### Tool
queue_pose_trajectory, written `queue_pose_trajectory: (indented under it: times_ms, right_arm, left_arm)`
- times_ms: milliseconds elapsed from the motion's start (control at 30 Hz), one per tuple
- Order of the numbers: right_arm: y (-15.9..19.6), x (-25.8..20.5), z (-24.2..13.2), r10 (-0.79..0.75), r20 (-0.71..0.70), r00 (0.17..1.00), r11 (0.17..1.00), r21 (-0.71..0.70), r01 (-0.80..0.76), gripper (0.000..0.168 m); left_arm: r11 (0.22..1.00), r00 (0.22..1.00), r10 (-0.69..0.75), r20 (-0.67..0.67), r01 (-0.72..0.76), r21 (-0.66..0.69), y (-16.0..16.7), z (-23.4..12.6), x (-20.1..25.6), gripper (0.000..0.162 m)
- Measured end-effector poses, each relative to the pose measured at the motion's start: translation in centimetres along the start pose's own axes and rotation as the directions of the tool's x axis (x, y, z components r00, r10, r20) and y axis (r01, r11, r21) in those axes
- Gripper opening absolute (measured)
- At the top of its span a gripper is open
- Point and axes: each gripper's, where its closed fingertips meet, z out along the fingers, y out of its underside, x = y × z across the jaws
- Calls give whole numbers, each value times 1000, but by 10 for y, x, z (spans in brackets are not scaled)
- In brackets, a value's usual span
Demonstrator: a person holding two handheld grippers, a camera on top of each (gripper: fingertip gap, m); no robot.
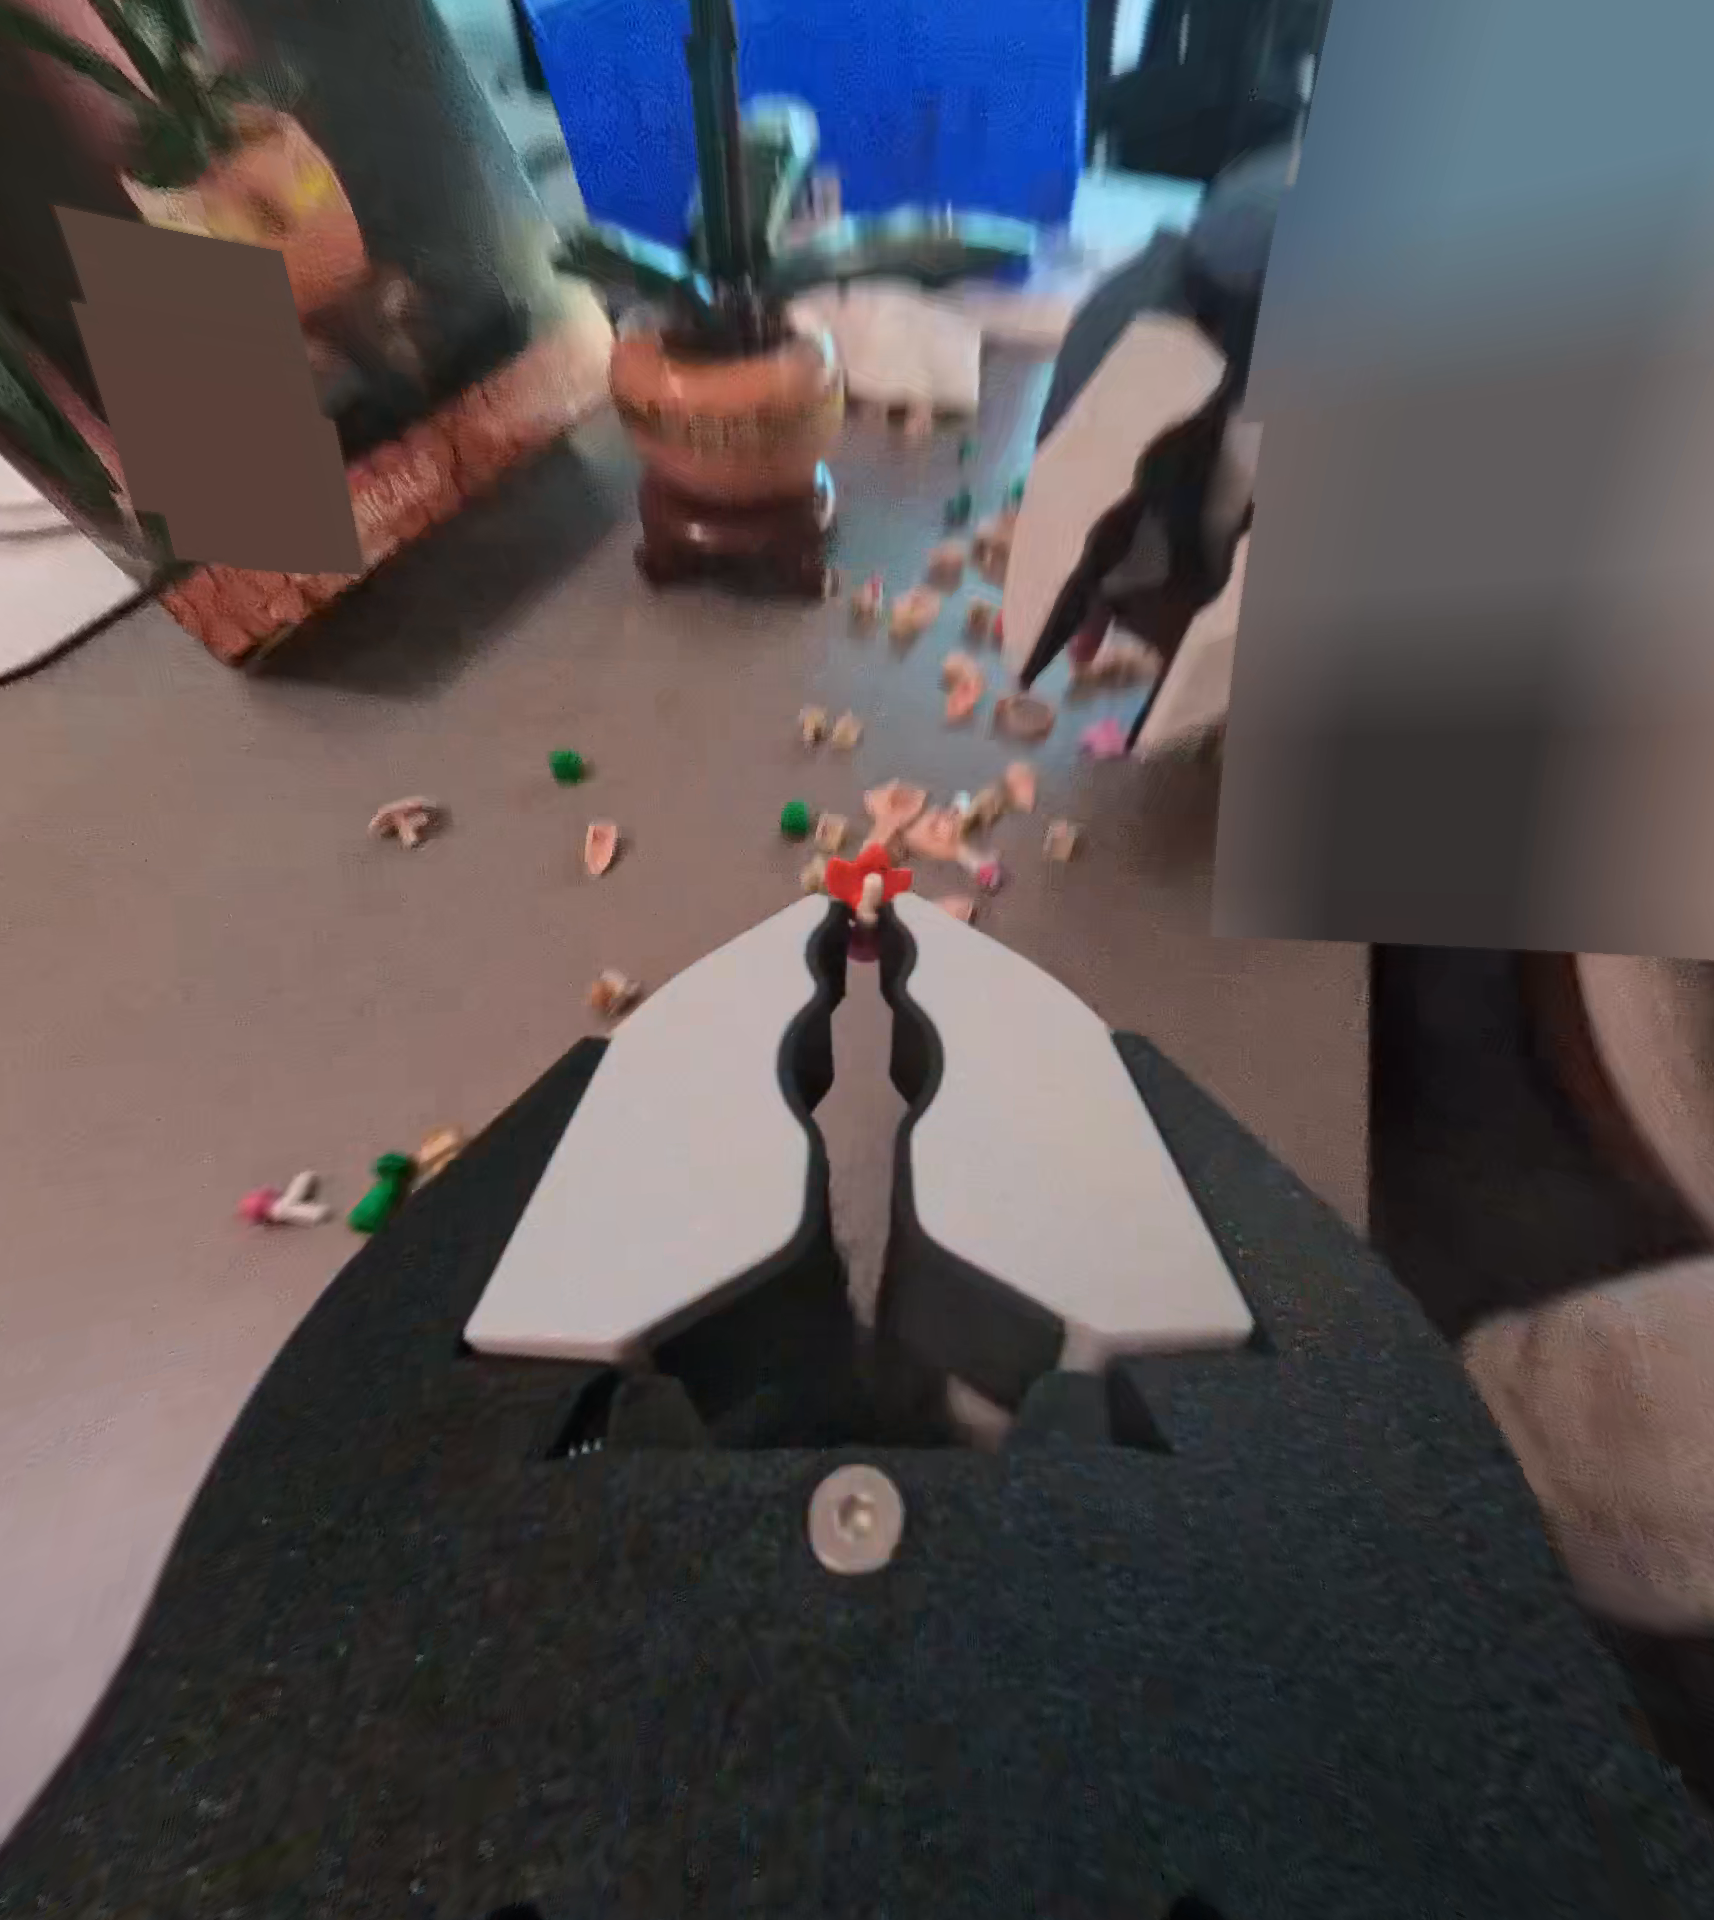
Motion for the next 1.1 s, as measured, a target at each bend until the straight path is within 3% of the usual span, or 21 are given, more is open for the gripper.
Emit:
queue_pose_trajectory:
  times_ms: [100, 167, 300, 433, 567, 700, 967, 1100]
  right_arm:
    - [-26, -3, -12, -47, -5, 999, 979, 198, 47, 39]
    - [-24, -13, -19, -147, 46, 988, 977, 163, 138, 40]
    - [12, -16, -27, -351, 110, 930, 926, -110, 362, 35]
    - [32, -13, -32, -477, 116, 871, 831, -265, 490, 30]
    - [43, -16, -32, -575, 91, 813, 757, -316, 571, 31]
    - [52, -17, -32, -658, 108, 746, 669, -372, 644, 19]
    - [51, -15, -36, -611, 71, 789, 719, -366, 590, 17]
    - [48, -14, -40, -546, 26, 837, 779, -351, 519, 13]
  left_arm:
    - [959, 987, -157, -16, 157, 235, -30, 10, 30, 5]
    - [943, 978, -204, -38, 207, 261, -33, 22, 48, 5]
    - [966, 977, -211, -39, 215, 143, -21, 49, 70, 5]
    - [983, 983, -185, 24, 184, 16, -13, 68, 78, 5]
    - [990, 989, -118, 89, 124, -66, -10, 78, 82, 5]
    - [990, 993, -54, 107, 68, -125, -8, 85, 84, 5]
    - [994, 995, -19, 101, 30, -109, -16, 87, 89, 3]
    - [999, 992, -19, 126, 24, -35, -24, 85, 90, 3]
